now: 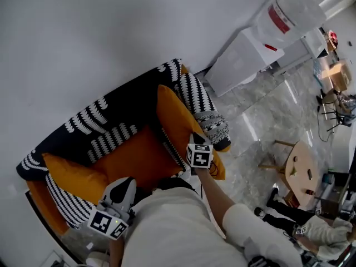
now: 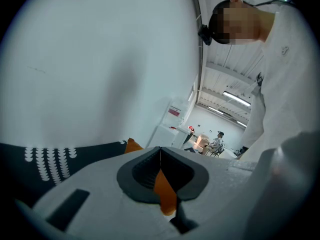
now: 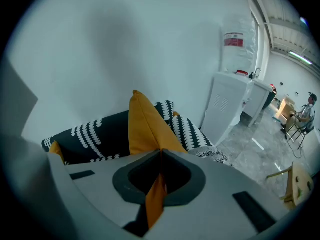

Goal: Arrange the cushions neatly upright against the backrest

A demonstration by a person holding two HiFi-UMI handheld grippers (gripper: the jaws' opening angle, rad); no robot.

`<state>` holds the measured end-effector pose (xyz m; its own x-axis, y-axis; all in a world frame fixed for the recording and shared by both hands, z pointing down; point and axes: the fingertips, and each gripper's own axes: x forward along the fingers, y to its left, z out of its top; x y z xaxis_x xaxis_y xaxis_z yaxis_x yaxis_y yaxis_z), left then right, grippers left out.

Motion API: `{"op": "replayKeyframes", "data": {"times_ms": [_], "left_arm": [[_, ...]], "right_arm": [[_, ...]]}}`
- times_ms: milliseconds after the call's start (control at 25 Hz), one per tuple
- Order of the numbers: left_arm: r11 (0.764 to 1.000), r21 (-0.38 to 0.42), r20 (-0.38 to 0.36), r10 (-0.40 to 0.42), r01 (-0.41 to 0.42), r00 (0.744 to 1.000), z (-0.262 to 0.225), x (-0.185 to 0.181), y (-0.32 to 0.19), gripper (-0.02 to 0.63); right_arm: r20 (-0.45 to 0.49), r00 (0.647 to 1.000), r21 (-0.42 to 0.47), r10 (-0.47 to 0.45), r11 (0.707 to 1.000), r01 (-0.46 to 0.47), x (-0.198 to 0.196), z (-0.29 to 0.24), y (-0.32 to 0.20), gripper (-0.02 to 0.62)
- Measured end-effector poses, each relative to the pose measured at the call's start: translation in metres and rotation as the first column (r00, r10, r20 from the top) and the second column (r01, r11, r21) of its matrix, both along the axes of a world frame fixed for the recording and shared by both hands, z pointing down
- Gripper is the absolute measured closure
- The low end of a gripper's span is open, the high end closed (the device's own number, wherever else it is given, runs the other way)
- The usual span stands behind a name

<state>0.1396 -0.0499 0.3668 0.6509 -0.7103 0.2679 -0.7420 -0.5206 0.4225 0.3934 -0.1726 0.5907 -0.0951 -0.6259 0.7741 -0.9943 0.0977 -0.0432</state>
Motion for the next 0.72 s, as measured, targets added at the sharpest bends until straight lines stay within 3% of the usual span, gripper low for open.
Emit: {"op": "replayKeyframes", "data": {"times_ms": [320, 720], "left_arm": [[1.000, -0.023, 0.053, -0.011, 0.012, 0.999, 0.006, 0.019, -0.010, 0.594], [1.000, -0.027, 0.070, -0.011, 0.013, 0.997, 0.007, 0.038, -0.020, 0.594]], "right_arm": [[-0.030, 0.999, -0.051, -0.019, 0.999, 0.018, 0.024, 0.051, -0.018, 0.578], [-0.199, 0.974, -0.105, -0.105, 0.991, 0.085, 0.077, 0.078, -0.063, 0.578]]}}
